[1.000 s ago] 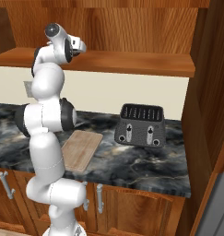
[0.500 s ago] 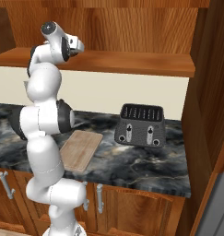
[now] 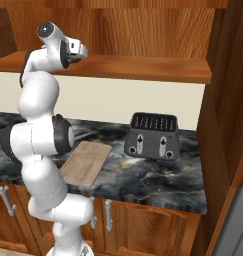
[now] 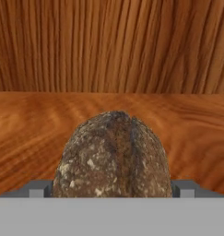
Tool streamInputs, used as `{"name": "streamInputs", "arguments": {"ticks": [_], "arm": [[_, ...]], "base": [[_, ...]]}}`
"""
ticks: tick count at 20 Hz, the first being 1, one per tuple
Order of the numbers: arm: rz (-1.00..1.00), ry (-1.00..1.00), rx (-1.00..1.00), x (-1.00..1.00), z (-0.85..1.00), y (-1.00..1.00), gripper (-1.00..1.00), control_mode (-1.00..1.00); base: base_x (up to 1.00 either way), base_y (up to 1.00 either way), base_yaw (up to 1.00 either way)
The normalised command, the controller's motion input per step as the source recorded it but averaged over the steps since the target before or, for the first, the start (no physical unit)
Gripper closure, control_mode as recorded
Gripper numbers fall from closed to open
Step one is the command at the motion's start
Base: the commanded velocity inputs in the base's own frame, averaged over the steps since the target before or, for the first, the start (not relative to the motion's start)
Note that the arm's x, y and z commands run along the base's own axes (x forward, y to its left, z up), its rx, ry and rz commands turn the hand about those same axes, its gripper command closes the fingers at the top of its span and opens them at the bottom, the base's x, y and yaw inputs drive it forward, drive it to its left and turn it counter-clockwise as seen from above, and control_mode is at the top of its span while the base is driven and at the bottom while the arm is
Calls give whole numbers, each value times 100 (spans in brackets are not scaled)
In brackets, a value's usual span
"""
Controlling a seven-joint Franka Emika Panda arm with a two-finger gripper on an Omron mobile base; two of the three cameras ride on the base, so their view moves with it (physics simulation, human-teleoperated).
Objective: Pick the bread, place it on the cutting board, pick the jam, place it on the counter, and close the cabinet.
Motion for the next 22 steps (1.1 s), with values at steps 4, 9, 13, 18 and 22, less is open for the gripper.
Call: {"name": "streamInputs", "arguments": {"ticks": [4, 9, 13, 18, 22], "arm": [[0, 0, 0, -44, 8, -9, 100, -100], [0, 0, 0, -41, 6, -10, 100, -100], [0, 0, 0, -46, 9, -9, 100, -100], [0, 0, 0, -49, 8, -9, 100, -100], [0, 0, 0, -58, 10, -8, 100, -100]], "base": [[0, 0, 0], [0, 0, 0], [0, 0, 0], [0, 0, 0], [0, 0, 0]]}}
